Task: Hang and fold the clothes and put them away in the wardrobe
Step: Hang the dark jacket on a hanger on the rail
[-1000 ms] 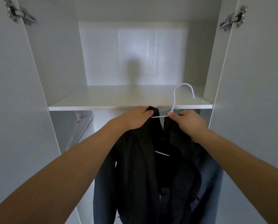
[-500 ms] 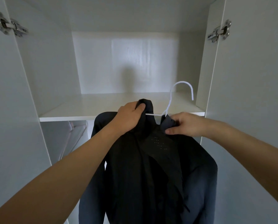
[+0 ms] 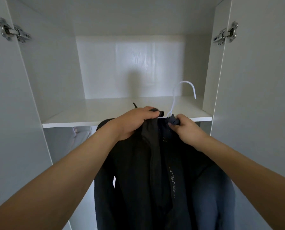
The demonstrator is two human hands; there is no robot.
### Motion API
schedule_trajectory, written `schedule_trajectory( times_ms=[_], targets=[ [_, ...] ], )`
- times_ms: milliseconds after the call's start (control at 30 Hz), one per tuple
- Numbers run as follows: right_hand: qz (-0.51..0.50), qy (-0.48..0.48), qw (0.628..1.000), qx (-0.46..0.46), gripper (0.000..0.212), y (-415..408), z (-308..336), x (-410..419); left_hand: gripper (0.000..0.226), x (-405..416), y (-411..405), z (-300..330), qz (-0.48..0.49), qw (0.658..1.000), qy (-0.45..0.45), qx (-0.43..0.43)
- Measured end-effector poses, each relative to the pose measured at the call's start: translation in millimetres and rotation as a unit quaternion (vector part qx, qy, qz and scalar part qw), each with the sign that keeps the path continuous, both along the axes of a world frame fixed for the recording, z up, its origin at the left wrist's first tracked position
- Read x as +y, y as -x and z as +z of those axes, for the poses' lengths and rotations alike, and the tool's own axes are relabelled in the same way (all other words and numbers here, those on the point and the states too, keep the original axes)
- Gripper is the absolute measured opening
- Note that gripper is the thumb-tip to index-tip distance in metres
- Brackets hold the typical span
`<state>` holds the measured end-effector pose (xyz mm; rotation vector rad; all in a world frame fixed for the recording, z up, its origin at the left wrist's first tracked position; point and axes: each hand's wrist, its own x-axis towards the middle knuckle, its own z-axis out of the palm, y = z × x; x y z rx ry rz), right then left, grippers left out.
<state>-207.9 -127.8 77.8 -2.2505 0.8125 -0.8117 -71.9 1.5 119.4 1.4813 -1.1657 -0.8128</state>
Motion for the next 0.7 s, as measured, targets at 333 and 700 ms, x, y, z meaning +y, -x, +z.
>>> schedule_trajectory(
  times_ms=[333,700],
  targets=[
    [0.128,-0.254,0.932,-0.223,0.02,23,9,5,0.015,-10,-36,-23,0.209,0.898,0.002,-0.387],
    [0.16,-0.21,0.95,-0.168,0.031,30,-12,-2,0.022,-8,-24,-42,0.039,0.949,-0.048,-0.308]
  ],
)
